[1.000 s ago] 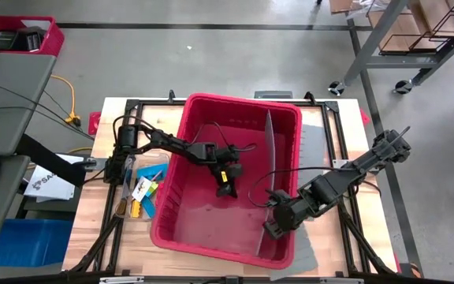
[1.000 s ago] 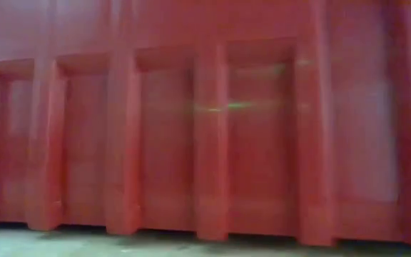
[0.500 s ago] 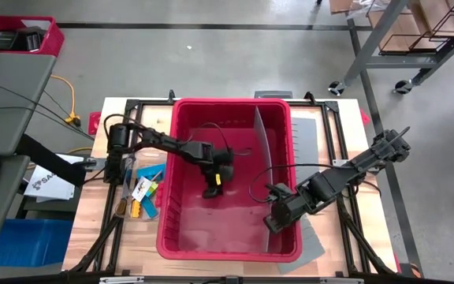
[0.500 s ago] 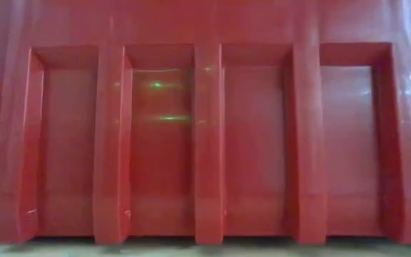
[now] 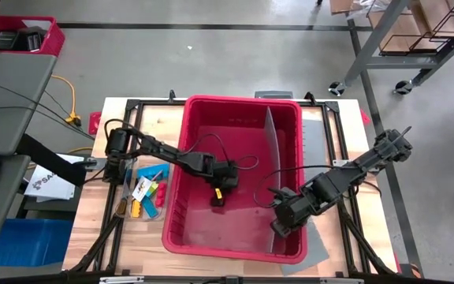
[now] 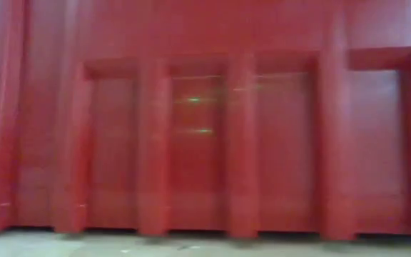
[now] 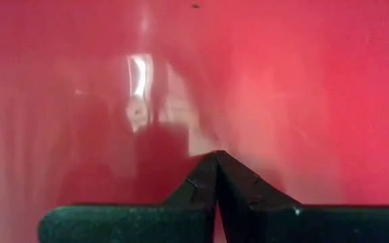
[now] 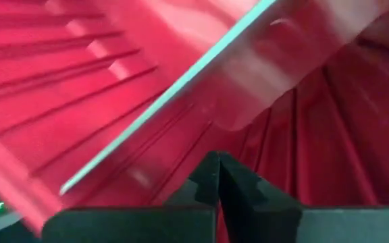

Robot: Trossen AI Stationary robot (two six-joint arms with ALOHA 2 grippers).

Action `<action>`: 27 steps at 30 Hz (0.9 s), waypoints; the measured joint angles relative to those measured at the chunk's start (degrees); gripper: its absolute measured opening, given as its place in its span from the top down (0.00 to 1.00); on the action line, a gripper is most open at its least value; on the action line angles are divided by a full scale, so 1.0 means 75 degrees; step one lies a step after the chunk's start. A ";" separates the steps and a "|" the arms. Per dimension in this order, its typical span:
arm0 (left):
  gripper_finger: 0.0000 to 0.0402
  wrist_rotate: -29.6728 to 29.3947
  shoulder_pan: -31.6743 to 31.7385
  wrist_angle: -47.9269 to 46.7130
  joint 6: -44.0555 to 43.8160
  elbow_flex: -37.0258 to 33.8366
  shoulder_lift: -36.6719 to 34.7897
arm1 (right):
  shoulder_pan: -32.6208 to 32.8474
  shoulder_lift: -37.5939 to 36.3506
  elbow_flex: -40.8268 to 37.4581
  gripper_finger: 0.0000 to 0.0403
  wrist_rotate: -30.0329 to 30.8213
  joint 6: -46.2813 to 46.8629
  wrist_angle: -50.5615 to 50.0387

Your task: Sort Items/Unsort Items

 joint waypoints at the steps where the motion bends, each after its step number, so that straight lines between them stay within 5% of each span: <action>1: 1.00 0.0039 0.0031 0.0010 -0.0027 0.0000 0.0000 | -0.0017 0.0006 0.0078 1.00 -0.0067 0.0094 0.0076; 4: 1.00 0.0164 0.0101 0.0007 -0.0213 0.0000 0.0003 | -0.0154 0.0051 0.0302 1.00 -0.0207 0.0097 0.0167; 10: 1.00 0.0410 0.0120 0.0541 -0.0309 -0.0009 0.0044 | -0.0547 0.0122 0.1217 1.00 0.1241 -0.1735 -0.0970; 21: 1.00 0.0747 0.0223 0.0660 -0.0876 -0.0026 0.0061 | -0.0321 0.0568 0.1408 1.00 0.0319 -0.2553 -0.1198; 27: 1.00 0.0790 0.0263 0.0682 -0.1271 -0.0029 0.0061 | -0.0334 0.0521 0.2457 1.00 0.1315 -0.3103 -0.1883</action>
